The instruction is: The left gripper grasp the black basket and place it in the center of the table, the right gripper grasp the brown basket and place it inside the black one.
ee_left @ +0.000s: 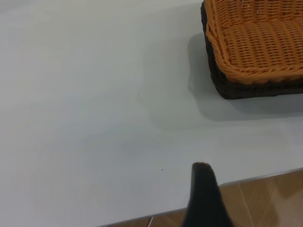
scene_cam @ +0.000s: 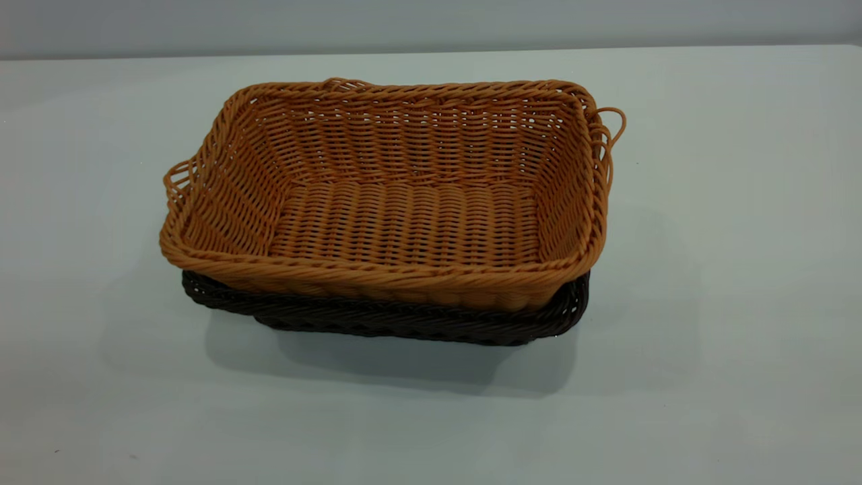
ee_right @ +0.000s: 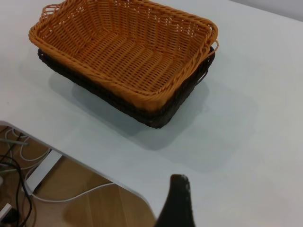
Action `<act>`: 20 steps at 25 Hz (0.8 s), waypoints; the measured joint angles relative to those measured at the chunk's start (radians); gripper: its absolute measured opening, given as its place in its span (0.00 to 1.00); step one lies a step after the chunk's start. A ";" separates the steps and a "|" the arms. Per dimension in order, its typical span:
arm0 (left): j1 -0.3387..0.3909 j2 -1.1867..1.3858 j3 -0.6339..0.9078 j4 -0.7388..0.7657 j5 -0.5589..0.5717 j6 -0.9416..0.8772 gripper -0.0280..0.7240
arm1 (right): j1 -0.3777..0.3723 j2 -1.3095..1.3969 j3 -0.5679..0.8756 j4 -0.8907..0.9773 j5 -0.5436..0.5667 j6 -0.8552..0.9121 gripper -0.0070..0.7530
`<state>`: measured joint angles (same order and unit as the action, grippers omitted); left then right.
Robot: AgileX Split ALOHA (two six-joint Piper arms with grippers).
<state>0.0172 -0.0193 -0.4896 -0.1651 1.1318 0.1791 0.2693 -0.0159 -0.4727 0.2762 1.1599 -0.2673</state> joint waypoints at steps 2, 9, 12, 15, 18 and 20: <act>0.000 0.000 0.000 0.000 0.000 0.000 0.63 | 0.000 0.000 0.000 0.000 0.000 0.000 0.77; 0.000 0.000 0.000 0.000 0.000 0.002 0.63 | -0.082 0.000 0.000 0.004 0.000 0.000 0.77; 0.000 0.000 0.000 0.000 0.000 0.002 0.63 | -0.213 0.000 0.000 0.001 0.000 0.009 0.77; 0.000 0.000 0.000 0.000 0.000 0.003 0.63 | -0.291 0.000 0.000 -0.031 -0.002 0.055 0.77; 0.000 0.000 0.000 0.000 0.000 0.003 0.63 | -0.302 0.000 0.001 -0.102 -0.006 0.143 0.77; 0.000 0.000 0.000 0.000 0.000 0.003 0.63 | -0.302 0.000 0.001 -0.149 -0.010 0.217 0.77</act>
<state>0.0172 -0.0193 -0.4896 -0.1651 1.1318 0.1820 -0.0330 -0.0159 -0.4716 0.1277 1.1503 -0.0504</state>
